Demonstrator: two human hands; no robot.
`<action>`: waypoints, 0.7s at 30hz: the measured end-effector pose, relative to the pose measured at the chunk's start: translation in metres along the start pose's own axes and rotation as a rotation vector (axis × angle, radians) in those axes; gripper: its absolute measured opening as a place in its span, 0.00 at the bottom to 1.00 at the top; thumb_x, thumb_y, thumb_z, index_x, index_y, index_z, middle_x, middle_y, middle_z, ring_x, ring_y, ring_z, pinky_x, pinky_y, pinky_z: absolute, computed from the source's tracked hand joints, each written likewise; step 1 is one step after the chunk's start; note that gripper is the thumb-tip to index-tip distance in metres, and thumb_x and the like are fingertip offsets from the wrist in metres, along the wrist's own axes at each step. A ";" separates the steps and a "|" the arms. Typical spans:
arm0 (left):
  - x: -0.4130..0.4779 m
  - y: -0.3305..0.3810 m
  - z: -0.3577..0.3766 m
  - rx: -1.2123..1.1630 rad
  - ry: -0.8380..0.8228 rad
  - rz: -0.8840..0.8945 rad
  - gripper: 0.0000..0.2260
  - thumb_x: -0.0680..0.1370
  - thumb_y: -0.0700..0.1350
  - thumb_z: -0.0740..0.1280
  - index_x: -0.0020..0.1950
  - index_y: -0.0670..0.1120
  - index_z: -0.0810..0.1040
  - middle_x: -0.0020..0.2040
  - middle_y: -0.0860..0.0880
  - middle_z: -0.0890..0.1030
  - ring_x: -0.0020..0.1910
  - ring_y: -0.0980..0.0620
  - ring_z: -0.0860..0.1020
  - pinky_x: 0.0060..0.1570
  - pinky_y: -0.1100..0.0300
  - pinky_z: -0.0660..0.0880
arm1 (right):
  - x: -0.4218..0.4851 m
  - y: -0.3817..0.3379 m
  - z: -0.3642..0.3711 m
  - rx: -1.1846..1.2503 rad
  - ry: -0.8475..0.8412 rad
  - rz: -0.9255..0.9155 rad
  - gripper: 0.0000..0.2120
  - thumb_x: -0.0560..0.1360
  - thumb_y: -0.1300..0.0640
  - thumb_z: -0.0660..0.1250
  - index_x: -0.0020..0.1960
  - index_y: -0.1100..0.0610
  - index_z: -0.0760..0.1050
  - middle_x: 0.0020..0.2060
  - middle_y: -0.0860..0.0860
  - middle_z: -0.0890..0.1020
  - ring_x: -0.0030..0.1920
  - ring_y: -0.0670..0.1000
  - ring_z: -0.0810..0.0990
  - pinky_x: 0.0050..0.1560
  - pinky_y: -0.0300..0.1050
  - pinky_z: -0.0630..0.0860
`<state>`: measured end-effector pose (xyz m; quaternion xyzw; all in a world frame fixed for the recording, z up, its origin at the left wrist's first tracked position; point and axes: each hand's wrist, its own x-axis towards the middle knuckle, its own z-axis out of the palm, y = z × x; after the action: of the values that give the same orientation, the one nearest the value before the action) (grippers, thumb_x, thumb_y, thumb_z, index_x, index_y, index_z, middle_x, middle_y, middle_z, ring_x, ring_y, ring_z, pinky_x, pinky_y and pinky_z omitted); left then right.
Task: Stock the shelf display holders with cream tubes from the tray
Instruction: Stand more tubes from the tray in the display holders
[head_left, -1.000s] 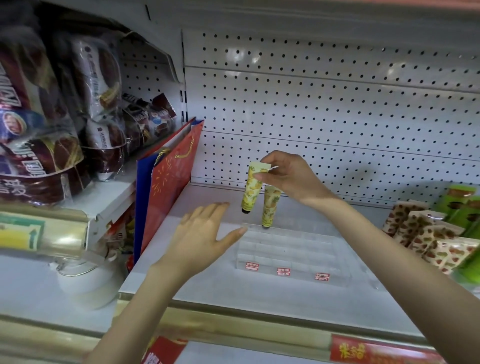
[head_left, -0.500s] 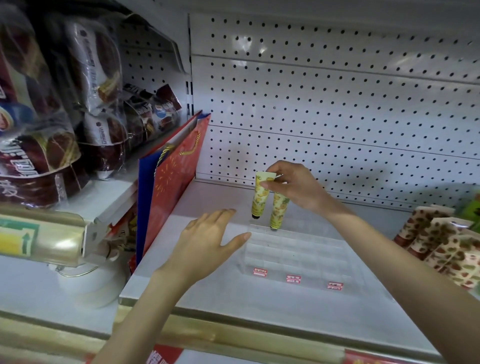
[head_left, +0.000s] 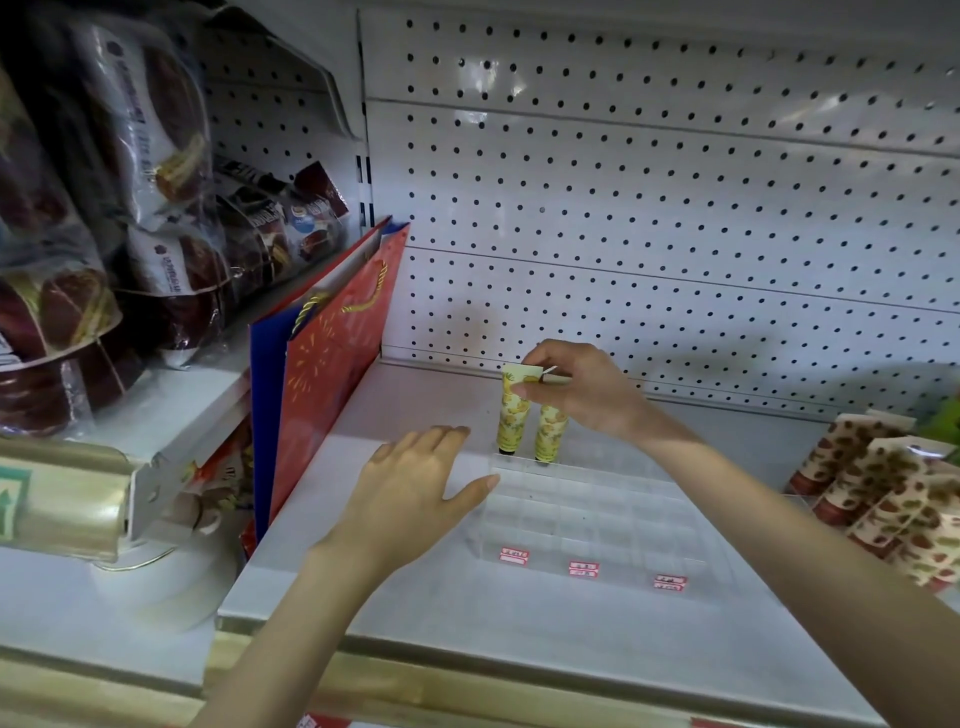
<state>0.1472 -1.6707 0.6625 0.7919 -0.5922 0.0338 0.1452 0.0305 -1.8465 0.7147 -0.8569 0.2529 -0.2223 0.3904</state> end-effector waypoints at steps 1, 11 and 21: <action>0.001 0.000 0.001 0.008 -0.001 0.000 0.42 0.66 0.70 0.36 0.73 0.51 0.62 0.70 0.55 0.67 0.68 0.54 0.66 0.64 0.59 0.63 | -0.001 0.001 0.000 -0.013 -0.003 -0.006 0.05 0.71 0.58 0.72 0.45 0.57 0.77 0.39 0.45 0.78 0.40 0.44 0.76 0.36 0.25 0.68; 0.000 -0.002 0.007 0.096 0.003 -0.018 0.41 0.68 0.69 0.38 0.70 0.48 0.67 0.68 0.51 0.71 0.67 0.50 0.69 0.65 0.54 0.64 | 0.000 0.002 -0.002 0.001 -0.012 -0.008 0.04 0.71 0.60 0.72 0.45 0.57 0.77 0.38 0.45 0.79 0.38 0.43 0.77 0.33 0.27 0.69; -0.002 0.000 0.006 0.084 -0.021 -0.019 0.43 0.65 0.70 0.34 0.73 0.51 0.61 0.71 0.55 0.66 0.69 0.53 0.64 0.68 0.57 0.59 | -0.002 0.003 -0.003 -0.065 -0.026 -0.034 0.04 0.72 0.58 0.72 0.45 0.53 0.77 0.40 0.42 0.78 0.37 0.39 0.75 0.34 0.27 0.68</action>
<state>0.1463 -1.6708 0.6560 0.8033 -0.5840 0.0490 0.1061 0.0268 -1.8490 0.7140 -0.8761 0.2402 -0.2093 0.3618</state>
